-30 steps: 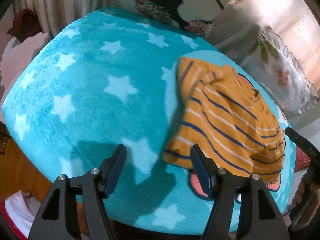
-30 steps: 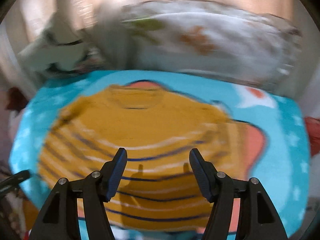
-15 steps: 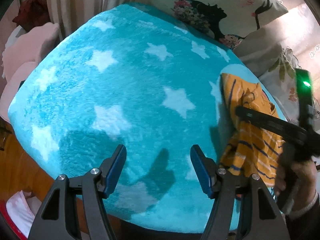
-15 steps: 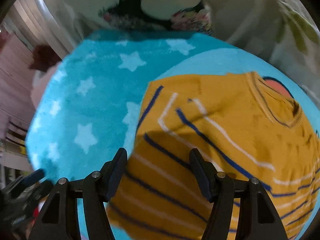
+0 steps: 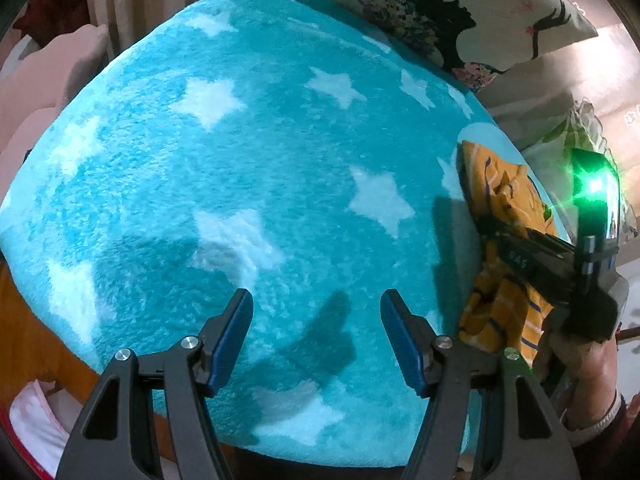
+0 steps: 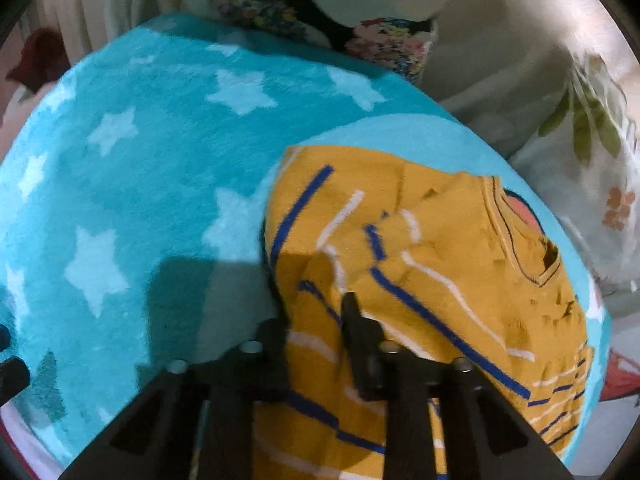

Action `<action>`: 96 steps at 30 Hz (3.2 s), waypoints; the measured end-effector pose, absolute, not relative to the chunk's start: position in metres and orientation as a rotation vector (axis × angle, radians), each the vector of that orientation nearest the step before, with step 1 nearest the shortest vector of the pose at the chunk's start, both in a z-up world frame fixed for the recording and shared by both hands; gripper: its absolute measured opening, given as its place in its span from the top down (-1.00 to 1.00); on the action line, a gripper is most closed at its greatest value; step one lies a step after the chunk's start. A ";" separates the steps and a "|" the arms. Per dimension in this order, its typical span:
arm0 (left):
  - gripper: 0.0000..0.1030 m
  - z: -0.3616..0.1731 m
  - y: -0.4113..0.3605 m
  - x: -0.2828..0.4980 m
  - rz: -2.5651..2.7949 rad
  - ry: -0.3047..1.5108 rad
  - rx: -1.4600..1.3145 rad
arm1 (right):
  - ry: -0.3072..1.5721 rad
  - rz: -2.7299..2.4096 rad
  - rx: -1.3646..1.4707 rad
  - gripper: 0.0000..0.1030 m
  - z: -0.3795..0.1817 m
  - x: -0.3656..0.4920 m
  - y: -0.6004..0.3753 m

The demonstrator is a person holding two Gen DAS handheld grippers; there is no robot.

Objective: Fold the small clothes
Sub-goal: 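Grasp the edge of the folded sweater with the right tool and lift, then fold the held edge over the sweater and open the right tool, then press the folded sweater flat with the right tool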

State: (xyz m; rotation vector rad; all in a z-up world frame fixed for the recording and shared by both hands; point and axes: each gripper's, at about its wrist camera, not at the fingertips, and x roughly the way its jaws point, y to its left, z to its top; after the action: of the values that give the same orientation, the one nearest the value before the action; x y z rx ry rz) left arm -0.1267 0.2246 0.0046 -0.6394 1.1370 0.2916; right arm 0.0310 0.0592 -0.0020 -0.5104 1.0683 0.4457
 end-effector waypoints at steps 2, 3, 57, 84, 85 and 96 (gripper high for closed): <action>-0.27 0.007 0.218 -0.125 0.292 1.138 -0.627 | 1.093 0.482 -0.426 0.68 0.004 0.039 0.048; -0.27 0.008 0.215 -0.124 0.292 1.138 -0.622 | 1.104 0.502 -0.375 0.69 0.007 0.043 0.041; -0.27 0.076 -0.062 -0.020 0.079 1.125 -0.302 | 1.122 0.431 0.285 0.71 0.026 0.064 -0.351; -0.27 0.064 -0.130 -0.001 0.077 1.163 -0.107 | 0.986 0.427 0.322 0.16 0.067 0.075 -0.382; -0.27 0.065 -0.130 -0.002 0.078 1.162 -0.101 | 0.996 0.443 0.305 0.16 0.061 0.078 -0.374; -0.36 0.067 -0.130 -0.002 0.095 1.152 -0.046 | 1.105 0.387 0.295 0.14 0.014 0.105 -0.368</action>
State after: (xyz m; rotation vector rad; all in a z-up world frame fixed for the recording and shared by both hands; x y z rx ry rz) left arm -0.0023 -0.1298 0.0675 -0.0459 1.1523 0.0950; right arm 0.1051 -0.3683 0.0141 0.2950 1.1051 0.3867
